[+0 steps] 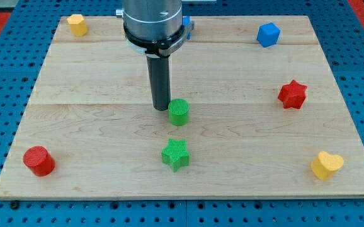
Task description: Move the red star towards center
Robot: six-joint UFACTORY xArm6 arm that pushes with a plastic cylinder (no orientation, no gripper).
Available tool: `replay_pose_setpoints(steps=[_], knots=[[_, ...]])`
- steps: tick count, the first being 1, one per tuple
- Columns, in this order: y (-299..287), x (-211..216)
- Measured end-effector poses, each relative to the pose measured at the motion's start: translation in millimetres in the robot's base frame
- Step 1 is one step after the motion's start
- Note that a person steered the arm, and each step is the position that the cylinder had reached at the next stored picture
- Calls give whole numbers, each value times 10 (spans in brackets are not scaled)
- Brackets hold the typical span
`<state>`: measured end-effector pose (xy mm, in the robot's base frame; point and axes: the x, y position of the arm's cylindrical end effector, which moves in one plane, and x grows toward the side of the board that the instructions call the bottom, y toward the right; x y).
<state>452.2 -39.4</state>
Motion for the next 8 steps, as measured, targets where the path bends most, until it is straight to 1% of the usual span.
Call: replay_pose_setpoints(steps=[1,2,3,4,5,6,7,8], knots=[[160,-369],[636,-787],[1387,-918],[2501,-917],[3251,-558],[2963,-312],[2102,-434],[2170,-456]])
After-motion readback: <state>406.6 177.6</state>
